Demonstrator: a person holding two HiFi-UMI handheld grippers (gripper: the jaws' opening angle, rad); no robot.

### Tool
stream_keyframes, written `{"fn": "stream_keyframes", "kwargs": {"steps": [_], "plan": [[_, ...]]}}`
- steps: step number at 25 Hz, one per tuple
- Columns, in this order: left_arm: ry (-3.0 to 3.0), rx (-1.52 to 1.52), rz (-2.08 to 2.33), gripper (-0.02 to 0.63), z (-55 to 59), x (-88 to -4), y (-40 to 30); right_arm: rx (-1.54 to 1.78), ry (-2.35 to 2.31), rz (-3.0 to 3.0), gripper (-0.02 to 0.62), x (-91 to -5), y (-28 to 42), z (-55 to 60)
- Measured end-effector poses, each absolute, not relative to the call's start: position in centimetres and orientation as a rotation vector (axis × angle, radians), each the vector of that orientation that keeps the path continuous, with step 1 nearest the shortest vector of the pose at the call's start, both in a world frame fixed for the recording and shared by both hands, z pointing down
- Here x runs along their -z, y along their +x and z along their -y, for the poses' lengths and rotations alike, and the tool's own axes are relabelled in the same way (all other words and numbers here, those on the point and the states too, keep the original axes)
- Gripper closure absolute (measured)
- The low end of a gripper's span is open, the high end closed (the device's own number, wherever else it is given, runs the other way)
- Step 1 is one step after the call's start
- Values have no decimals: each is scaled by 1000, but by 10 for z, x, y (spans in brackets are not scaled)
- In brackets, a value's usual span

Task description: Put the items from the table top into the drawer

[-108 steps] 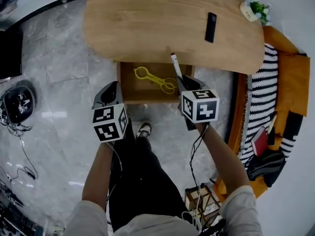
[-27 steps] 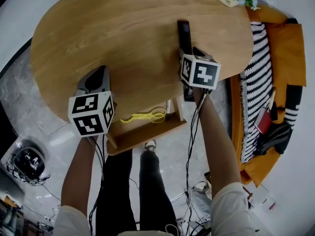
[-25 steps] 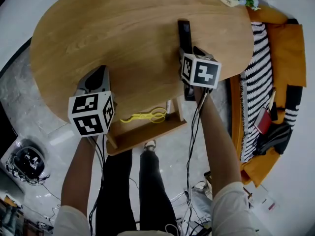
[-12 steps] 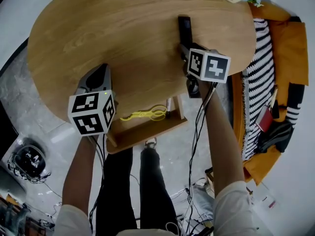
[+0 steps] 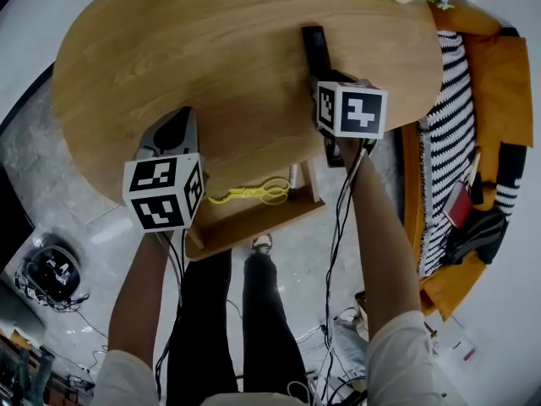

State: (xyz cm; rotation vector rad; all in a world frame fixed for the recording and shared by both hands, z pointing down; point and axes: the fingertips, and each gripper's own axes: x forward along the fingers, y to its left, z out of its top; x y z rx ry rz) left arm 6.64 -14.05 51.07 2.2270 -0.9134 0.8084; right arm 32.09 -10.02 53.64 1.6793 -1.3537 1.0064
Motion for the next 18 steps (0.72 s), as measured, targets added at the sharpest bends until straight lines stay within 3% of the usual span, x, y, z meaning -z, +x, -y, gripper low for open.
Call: {"fn": "stream_keyframes", "kwargs": {"steps": [18], "plan": [[2160,-757,1021,595,92,-494,30,-838,1550,1523,428,-501,266,67]]}}
